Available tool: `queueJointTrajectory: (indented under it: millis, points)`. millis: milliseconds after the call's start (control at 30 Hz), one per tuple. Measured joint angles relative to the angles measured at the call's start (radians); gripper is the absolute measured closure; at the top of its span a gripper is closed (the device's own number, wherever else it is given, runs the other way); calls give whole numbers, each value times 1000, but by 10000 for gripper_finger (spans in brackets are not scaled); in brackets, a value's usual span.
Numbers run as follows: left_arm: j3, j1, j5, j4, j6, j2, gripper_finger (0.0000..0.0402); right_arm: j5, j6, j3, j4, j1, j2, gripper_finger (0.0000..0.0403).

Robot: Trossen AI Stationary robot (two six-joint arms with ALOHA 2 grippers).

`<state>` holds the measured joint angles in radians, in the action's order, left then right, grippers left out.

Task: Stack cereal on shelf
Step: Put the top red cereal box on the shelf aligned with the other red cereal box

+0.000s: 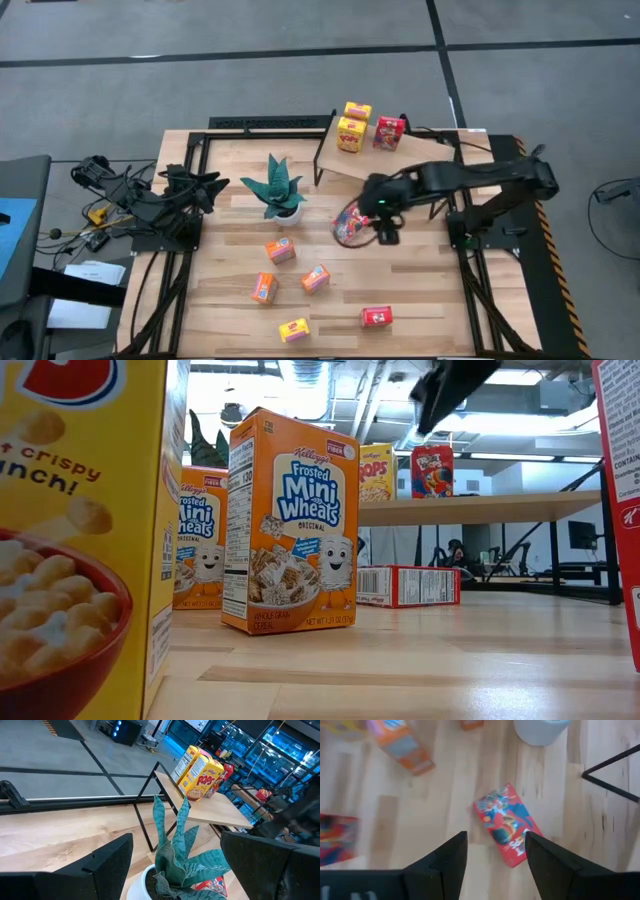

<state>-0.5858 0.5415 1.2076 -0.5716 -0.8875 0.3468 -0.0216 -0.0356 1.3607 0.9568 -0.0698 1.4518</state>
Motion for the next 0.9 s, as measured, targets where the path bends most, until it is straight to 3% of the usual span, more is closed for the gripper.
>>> queueJointTrajectory:
  millis: [167,300,667,800,900]
  points:
    - [0,0,-26,-11,-23,0,109,-1,-66,1,-4,32,122,154]
    - [0,0,-26,-59,-84,0,109,19,-105,1,-27,40,219,164]
    - [0,0,-26,-139,-156,0,109,40,-106,-46,-139,55,301,346]
    - [0,0,-25,-143,-156,0,109,51,-50,-126,-197,54,281,389]
    - [0,0,-24,-150,-156,0,109,53,-17,-168,-234,55,269,392]
